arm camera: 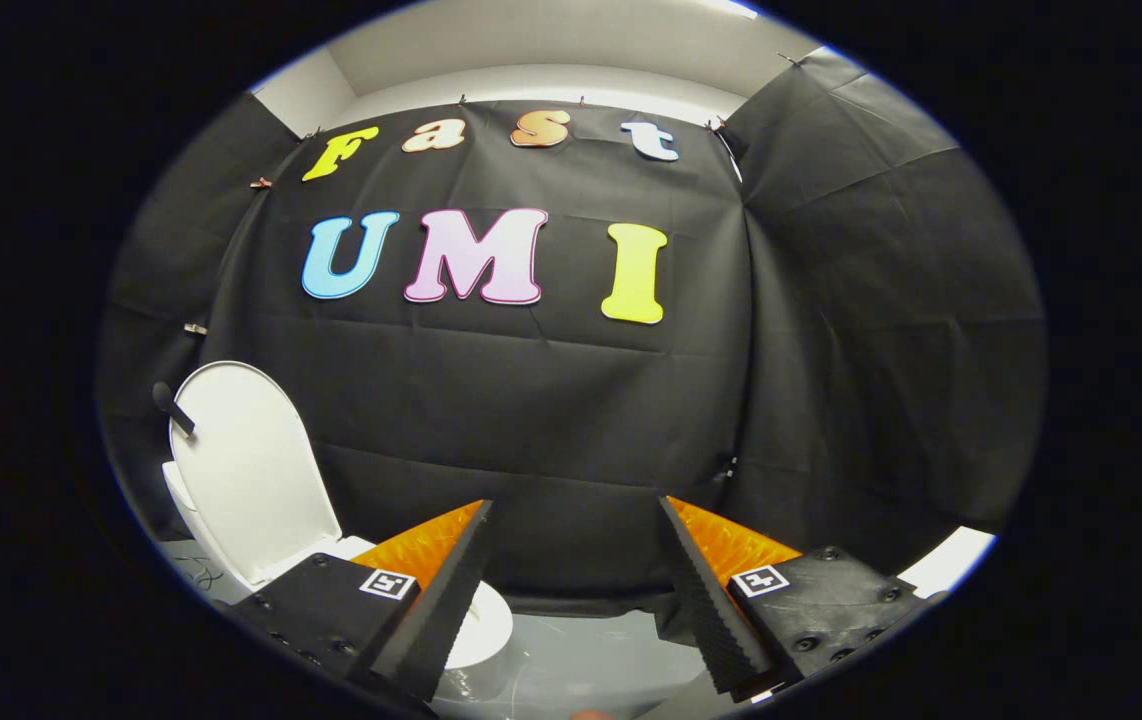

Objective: Open the toilet lid.

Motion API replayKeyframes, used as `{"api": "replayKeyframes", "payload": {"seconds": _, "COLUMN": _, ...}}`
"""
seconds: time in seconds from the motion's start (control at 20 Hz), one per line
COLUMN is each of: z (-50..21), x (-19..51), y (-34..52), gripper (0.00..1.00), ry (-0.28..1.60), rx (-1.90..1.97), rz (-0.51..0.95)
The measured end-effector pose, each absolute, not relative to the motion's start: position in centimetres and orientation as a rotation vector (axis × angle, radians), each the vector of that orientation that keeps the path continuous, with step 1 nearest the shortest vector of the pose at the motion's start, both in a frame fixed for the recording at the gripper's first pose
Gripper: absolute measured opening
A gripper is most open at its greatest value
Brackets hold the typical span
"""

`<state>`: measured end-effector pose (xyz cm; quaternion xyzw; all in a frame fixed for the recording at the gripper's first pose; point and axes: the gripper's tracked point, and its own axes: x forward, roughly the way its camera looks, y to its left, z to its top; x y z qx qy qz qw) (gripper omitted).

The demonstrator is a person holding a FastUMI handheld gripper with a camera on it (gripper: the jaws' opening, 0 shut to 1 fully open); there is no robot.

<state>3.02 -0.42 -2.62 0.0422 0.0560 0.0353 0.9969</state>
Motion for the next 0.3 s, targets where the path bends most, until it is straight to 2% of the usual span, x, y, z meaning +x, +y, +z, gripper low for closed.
{"api": "replayKeyframes", "payload": {"seconds": 0.3, "z": -2.35, "x": 2.96, "y": -0.35, "gripper": 0.99, "ry": 0.102, "rx": 0.079, "rz": 0.077}}
